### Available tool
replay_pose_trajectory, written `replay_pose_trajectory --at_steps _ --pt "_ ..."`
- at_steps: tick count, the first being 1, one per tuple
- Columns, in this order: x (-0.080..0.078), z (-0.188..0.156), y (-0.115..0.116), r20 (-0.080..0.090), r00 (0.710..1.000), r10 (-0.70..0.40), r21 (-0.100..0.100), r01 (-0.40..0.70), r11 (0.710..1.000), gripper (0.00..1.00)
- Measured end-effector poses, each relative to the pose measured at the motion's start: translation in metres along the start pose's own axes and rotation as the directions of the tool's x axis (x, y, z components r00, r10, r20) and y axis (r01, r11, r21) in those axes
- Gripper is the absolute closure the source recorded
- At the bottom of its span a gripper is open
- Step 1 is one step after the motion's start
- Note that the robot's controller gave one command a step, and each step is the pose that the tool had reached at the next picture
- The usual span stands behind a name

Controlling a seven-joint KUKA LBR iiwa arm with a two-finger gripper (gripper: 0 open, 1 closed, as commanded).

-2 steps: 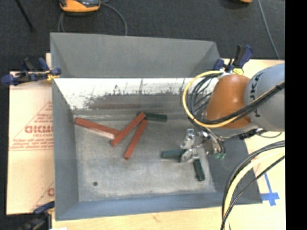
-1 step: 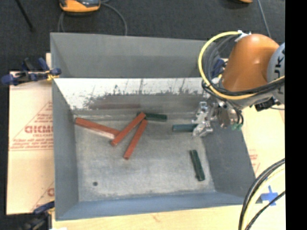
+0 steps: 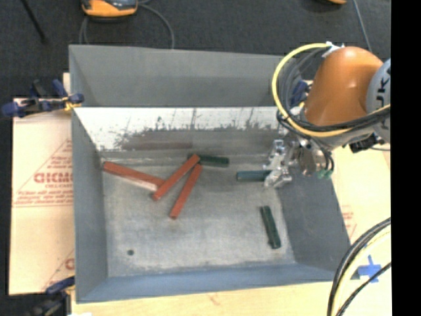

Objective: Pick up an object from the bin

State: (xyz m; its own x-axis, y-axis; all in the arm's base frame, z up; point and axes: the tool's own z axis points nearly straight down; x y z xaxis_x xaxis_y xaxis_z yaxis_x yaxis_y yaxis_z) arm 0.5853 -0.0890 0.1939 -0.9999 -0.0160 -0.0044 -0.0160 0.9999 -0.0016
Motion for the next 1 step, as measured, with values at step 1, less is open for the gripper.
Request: replay_pose_trajectory --at_steps 1 --pt "0.0044 -0.0252 -0.0106 -0.005 0.996 -0.089 -0.002 0.089 0.996 1.00"
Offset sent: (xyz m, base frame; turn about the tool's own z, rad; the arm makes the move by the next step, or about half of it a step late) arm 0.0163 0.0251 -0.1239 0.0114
